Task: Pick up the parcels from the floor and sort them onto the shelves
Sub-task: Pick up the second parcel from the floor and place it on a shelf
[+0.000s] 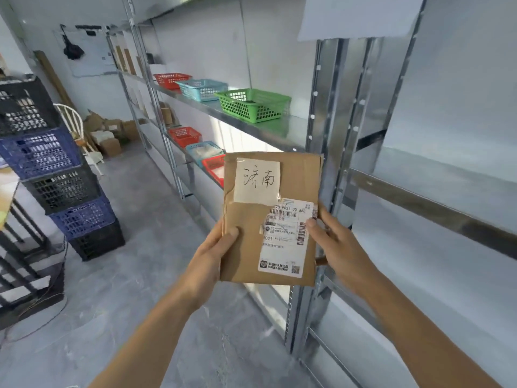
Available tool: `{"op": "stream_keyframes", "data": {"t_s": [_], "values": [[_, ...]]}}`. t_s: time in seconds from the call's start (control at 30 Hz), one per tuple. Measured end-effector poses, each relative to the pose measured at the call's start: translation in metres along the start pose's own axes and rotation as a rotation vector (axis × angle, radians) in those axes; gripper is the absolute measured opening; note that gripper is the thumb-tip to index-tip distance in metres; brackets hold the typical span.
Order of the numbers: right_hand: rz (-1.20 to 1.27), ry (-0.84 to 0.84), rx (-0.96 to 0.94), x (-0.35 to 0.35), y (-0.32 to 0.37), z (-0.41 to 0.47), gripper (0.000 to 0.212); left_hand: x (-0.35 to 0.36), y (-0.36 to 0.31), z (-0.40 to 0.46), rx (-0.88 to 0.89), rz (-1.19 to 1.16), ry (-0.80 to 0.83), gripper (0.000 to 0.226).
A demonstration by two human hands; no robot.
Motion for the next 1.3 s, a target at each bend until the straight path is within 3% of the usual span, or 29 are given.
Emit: {"op": "stream_keyframes", "data": {"t_s": [0.33,0.47,0.77,0.93,1.1,1.3], "values": [[-0.058,-0.397,0.096,-0.024,0.023,-0.148,0.065,0.083,0.024,-0.001,0.001,-0.053,0.362,0.053],[-0.073,-0.588,0.140,-0.039,0.033,-0.221,0.067,0.145,0.026,-0.004,0.014,-0.058,0.537,0.051],[-0.071,-0.998,0.178,-0.057,0.060,-0.418,0.070,0.320,0.034,-0.050,-0.064,-0.074,0.884,0.069],[-0.046,-1.223,0.178,-0.052,0.065,-0.559,0.053,0.443,0.045,-0.123,-0.112,-0.060,1.093,0.060],[0.002,-1.404,0.186,-0.034,0.067,-0.722,0.052,0.570,0.061,-0.236,-0.137,-0.042,1.296,0.057],[0.014,-1.566,0.206,-0.014,0.080,-0.888,0.055,0.694,0.077,-0.362,-0.137,-0.022,1.369,0.038]]}}
Point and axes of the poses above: each hand's wrist, its own z-axis towards the middle knuckle, its own x-axis out of the palm, y = z × x, the point moved 3 cm from there along z, towards the middle knuckle, and after that the axes turned 13 degrees about y, right-handed, at the moved point
